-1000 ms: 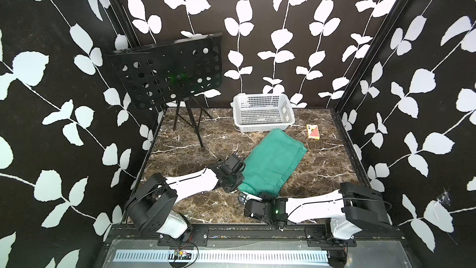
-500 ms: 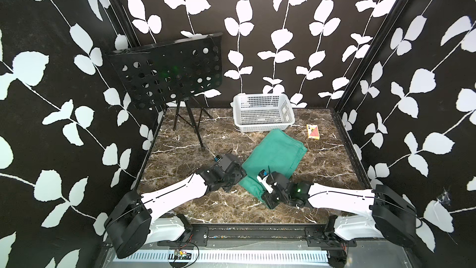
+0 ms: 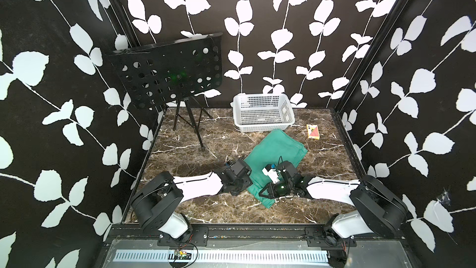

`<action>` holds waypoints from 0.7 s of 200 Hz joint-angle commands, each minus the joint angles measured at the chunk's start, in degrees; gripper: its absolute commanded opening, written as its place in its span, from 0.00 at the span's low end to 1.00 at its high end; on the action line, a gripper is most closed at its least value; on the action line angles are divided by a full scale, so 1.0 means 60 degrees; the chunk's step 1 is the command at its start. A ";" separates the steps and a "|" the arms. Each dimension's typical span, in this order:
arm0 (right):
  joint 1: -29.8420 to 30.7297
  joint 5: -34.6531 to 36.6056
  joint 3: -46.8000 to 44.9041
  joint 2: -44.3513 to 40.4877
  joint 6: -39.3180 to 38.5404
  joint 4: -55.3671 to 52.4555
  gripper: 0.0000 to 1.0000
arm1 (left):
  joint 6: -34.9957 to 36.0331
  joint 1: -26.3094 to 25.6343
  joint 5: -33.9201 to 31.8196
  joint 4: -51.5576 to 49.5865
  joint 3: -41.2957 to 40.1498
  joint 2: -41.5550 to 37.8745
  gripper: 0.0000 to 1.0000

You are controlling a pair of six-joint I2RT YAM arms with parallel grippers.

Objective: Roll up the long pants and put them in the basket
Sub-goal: Roll the long pant at the center of the board.

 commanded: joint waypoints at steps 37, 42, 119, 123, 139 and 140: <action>0.0110 0.2248 0.0121 -0.1251 -0.0987 -0.2721 0.42 | -0.0061 0.0741 -0.0520 -0.0255 -0.0223 0.0359 0.31; 0.0234 0.2616 0.0283 -0.1424 -0.1193 -0.2988 0.47 | -0.0098 0.0744 -0.0527 -0.0326 -0.0245 0.0326 0.30; 0.5251 1.1067 0.1938 -0.2079 -0.5116 -0.3725 0.75 | -0.0581 0.0759 -0.0653 -0.0782 -0.0739 -0.0457 0.31; 0.5377 1.1158 0.1963 -0.1888 -0.5325 -0.3552 0.75 | -0.0567 0.0755 -0.0642 -0.0761 -0.0726 -0.0453 0.31; 0.5765 1.1352 0.2175 -0.1074 -0.5814 -0.3148 0.75 | -0.0557 0.0765 -0.0615 -0.0725 -0.0673 -0.0425 0.31; 0.5771 1.1359 0.2181 -0.1023 -0.5828 -0.3121 0.75 | -0.0553 0.0765 -0.0608 -0.0717 -0.0669 -0.0426 0.31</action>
